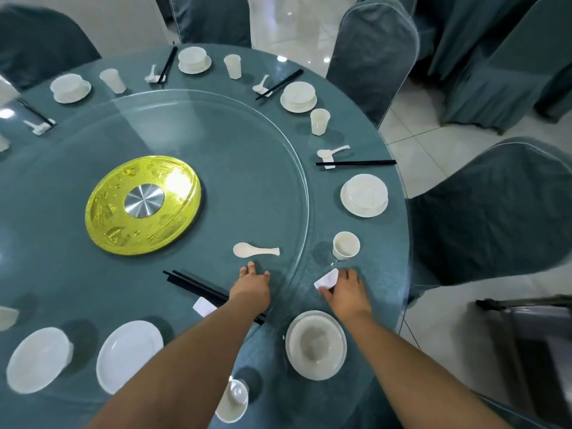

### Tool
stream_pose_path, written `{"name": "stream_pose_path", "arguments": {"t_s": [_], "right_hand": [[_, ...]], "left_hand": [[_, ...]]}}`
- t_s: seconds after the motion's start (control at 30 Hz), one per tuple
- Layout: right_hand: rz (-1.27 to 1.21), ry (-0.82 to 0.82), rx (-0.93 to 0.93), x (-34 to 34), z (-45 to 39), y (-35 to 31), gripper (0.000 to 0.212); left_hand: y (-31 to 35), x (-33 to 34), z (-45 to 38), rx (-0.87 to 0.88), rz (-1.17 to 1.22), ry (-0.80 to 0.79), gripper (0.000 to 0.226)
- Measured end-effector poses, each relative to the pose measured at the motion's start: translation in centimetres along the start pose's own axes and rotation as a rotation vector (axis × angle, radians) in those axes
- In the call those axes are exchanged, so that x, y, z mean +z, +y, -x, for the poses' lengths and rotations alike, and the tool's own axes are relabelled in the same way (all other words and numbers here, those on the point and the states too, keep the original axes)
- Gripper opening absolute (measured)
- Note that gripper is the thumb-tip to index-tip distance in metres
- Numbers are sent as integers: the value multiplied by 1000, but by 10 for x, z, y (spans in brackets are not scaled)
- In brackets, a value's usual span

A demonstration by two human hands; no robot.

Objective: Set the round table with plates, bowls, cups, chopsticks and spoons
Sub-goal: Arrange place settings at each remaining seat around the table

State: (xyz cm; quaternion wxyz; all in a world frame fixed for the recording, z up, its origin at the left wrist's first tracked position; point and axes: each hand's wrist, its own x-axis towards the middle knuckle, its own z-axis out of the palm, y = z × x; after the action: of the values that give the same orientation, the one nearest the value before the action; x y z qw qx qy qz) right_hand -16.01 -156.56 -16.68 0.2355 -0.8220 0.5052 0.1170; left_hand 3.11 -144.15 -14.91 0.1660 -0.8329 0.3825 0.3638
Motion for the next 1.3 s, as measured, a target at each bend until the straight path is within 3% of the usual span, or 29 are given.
{"name": "stream_pose_path", "arguments": {"t_s": [0.1,0.27,0.4,0.53,0.67,0.87,1.1,1.3], "right_hand": [[32,-4,-34,5,-5,-4,71],[171,31,-143,3,-9,-10,68],[129,16,-151,0,-3,-8,68],[73,198,-224,-13,2,-5,37],[61,343,-161,-42,-10,-3,37],[80,220,7,-54,-32,-3,76],[-22,204,-13,-48,-55,-9,58],[6,244,-16,-62,-85,-9,57]], "left_hand": [[1,-1,-3,0,-8,2,68],[-1,2,-10,-1,-20,14,67],[-2,4,-10,-8,-20,8,65],[-1,6,-8,-13,-17,1,63],[3,7,-6,-23,-14,-17,66],[4,12,-7,-33,-86,-25,68],[-5,21,-10,-28,-83,-25,75],[-4,27,-13,3,-23,-8,78]]}}
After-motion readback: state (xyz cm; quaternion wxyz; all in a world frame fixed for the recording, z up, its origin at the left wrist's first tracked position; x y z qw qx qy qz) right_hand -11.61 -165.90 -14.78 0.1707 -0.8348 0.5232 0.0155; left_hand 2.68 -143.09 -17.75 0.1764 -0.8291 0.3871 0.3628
